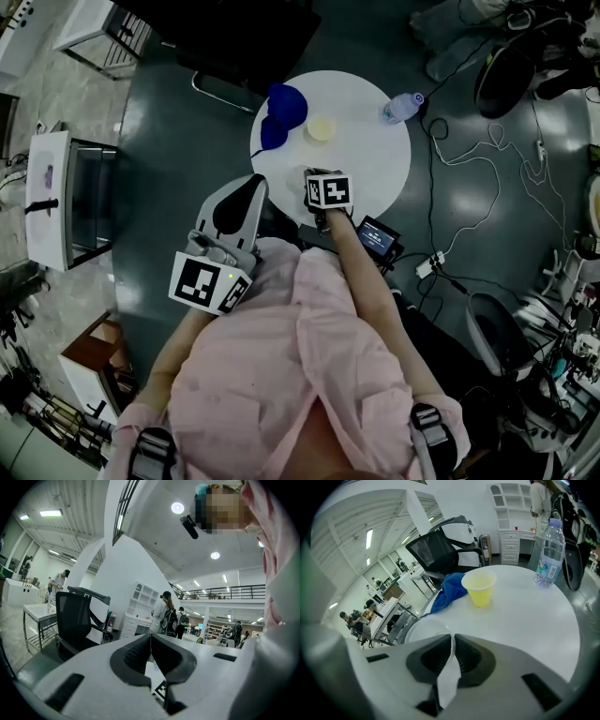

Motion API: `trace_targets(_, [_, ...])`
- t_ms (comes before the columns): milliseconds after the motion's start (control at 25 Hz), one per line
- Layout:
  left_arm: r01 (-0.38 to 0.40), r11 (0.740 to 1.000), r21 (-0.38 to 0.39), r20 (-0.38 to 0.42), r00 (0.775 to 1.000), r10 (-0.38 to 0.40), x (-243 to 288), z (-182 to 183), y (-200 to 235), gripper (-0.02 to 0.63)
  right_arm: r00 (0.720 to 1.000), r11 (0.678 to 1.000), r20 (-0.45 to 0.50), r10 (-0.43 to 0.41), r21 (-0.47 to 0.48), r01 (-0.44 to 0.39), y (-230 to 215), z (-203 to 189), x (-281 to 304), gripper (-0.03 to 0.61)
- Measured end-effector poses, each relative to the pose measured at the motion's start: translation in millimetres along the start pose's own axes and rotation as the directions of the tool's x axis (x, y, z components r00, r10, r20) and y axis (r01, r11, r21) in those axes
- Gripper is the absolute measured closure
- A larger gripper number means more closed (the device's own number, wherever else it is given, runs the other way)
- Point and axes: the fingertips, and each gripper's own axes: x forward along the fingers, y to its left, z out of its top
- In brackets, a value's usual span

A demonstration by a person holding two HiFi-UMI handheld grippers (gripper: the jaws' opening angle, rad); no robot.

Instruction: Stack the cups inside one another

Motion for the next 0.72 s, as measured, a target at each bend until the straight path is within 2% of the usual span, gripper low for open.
trace_targets(200, [0.017,1.0,0.002,0.0,1.0,-0.017,0.2,-1.3,-5.5,0.595,0.999,1.0,0.048,0.007,0.003,-0.007,2.7,7.1,-9.4,0.537])
trace_targets(360, [0.026,1.0,-0.003,-0.006,1.0,-0.026,0.3,-3.2,-8.5,0.594,0.992,1.0,0.122,0.028,-0.001,-0.029,8.9,21.8,-23.6,0.537])
trace_targets(560, [0.059,0.998,-0.005,-0.01,0.998,-0.059,1.1,-6.8,-20.3,0.594,0.972,0.999,0.235,0.031,-0.025,-0.026,11.0,40.2,-52.9,0.538])
trace_targets(720, [0.079,0.997,-0.016,-0.01,0.997,-0.079,-1.8,-7.8,-27.3,0.594,0.947,1.0,0.319,0.022,-0.009,-0.02,13.3,49.4,-78.8,0.538])
